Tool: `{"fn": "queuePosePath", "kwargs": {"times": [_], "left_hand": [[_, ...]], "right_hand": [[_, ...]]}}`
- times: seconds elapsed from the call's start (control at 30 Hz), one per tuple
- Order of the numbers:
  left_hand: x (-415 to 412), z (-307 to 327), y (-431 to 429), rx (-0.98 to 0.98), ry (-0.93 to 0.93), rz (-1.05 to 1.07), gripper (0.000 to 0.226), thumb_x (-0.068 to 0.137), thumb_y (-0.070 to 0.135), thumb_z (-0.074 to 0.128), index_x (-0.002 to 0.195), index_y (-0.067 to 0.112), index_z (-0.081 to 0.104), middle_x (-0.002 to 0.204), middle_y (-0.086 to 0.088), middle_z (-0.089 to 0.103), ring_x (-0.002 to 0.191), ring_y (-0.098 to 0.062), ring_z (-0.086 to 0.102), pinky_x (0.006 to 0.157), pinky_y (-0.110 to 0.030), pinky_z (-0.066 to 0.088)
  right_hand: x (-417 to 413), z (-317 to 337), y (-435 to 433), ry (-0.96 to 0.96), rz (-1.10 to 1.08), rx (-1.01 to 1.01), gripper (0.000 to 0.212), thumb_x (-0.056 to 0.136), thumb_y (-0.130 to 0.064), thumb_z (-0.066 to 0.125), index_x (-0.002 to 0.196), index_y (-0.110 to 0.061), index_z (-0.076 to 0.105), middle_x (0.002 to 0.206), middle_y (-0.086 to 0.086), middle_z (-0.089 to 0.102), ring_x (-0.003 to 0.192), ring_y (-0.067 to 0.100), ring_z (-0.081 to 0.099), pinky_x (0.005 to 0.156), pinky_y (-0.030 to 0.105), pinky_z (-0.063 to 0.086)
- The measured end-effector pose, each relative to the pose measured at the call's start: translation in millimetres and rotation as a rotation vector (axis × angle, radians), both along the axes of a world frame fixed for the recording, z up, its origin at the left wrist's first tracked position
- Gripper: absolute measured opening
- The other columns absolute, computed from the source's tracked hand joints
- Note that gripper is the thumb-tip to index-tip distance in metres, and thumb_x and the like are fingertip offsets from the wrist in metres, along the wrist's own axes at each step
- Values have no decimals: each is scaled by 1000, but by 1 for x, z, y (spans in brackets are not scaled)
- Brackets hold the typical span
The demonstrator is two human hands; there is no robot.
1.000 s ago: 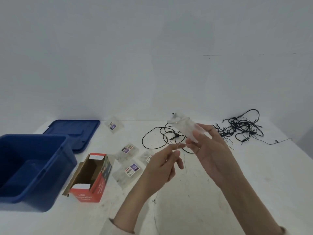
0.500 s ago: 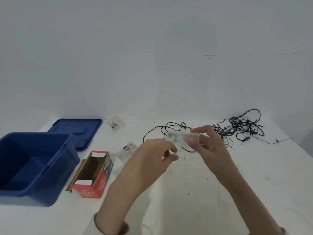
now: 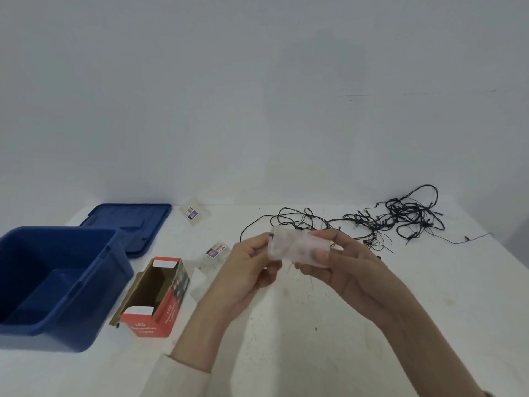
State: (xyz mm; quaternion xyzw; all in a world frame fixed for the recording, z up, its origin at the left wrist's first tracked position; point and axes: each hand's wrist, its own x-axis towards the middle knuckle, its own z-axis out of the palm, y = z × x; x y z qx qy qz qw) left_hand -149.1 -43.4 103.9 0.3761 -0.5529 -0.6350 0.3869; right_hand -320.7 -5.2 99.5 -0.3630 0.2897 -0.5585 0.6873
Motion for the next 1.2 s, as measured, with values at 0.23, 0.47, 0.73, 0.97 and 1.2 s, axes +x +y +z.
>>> {"fn": "queuePosePath", "kwargs": {"times": [0.23,0.47,0.73,0.97,1.2], "left_hand": [[7,-5,8,49,-15,0,24,88,5,57,106,15,68,83,-7,74,68,-17,70,48,-20,49],[3,-5,23,-351,-701,-12,38,96,23,48,133,30,49,86,7,69,58,-7,66,65,-22,54],[11,39,10,-936,-915,61,22,96,20,49,112,27,63,102,10,64,85,-9,59,78,-23,43],[19,33,-23,-409,-291,-41,14,80,9,70,76,22,70,61,15,59,53,-6,42,51,-10,33],[4,7,-10,-42,30,15,22,87,4,60,74,18,70,58,5,59,45,-7,43,43,-15,31]], "right_hand": [[14,9,-4,-154,-243,90,22,73,2,58,94,-3,58,98,20,71,88,32,70,74,30,58],[25,5,-10,414,-607,-68,21,76,-4,70,93,-14,62,87,10,74,77,15,70,76,22,55],[19,-7,-10,1033,-415,-243,28,79,-5,69,87,-32,64,67,-16,63,64,2,58,66,13,46],[5,4,-3,350,144,-79,22,72,2,69,90,-11,71,82,13,70,73,24,66,70,29,53],[18,8,-18,-178,-78,-6,50,50,-14,87,94,0,67,92,17,70,79,26,69,68,26,56]]}}
